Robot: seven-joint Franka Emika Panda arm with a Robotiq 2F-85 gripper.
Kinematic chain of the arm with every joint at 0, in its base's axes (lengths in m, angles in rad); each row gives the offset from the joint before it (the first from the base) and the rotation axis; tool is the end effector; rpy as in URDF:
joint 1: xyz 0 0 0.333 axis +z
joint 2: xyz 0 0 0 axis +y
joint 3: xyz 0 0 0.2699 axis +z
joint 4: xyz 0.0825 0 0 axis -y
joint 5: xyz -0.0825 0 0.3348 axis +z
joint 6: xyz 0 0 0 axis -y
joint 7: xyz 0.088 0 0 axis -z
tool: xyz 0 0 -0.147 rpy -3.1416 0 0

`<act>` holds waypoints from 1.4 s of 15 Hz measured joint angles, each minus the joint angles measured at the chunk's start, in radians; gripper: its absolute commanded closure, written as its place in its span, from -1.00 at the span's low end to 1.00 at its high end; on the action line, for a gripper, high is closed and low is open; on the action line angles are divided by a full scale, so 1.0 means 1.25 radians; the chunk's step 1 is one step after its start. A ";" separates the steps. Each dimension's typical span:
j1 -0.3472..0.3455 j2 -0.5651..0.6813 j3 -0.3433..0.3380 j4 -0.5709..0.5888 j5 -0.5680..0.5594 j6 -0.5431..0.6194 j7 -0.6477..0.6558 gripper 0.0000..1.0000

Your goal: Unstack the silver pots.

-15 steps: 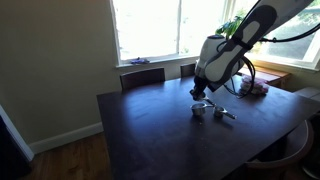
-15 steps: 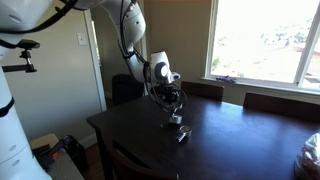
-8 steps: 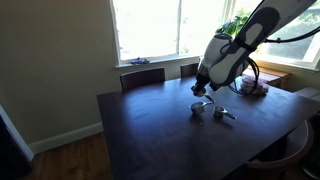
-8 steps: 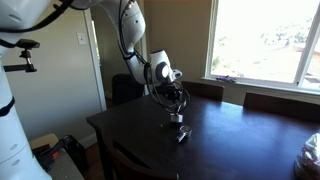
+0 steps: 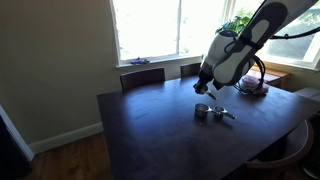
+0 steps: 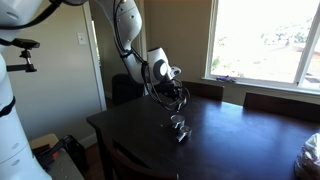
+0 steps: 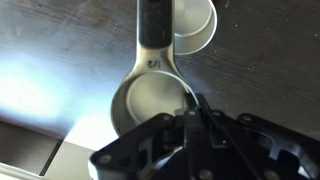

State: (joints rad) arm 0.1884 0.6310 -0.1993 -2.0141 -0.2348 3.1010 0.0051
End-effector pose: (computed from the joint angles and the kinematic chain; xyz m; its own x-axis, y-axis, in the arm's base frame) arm 0.6011 0.0146 0.1575 0.8630 0.3000 0.4065 0.2245 -0.9485 0.2235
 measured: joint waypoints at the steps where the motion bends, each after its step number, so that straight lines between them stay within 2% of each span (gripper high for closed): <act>1: 0.007 0.000 -0.003 -0.005 -0.001 -0.002 -0.002 0.97; 5: 0.017 0.000 0.024 -0.022 -0.005 -0.053 -0.029 0.97; 12: 0.010 0.003 0.124 -0.020 -0.009 -0.249 -0.098 0.97; 16: -0.021 0.015 0.172 -0.001 -0.008 -0.344 -0.146 0.97; 21: -0.058 0.058 0.187 0.047 -0.008 -0.386 -0.192 0.97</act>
State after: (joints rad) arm 0.1164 0.7041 0.0347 -1.9553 -0.2450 2.6181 -0.2350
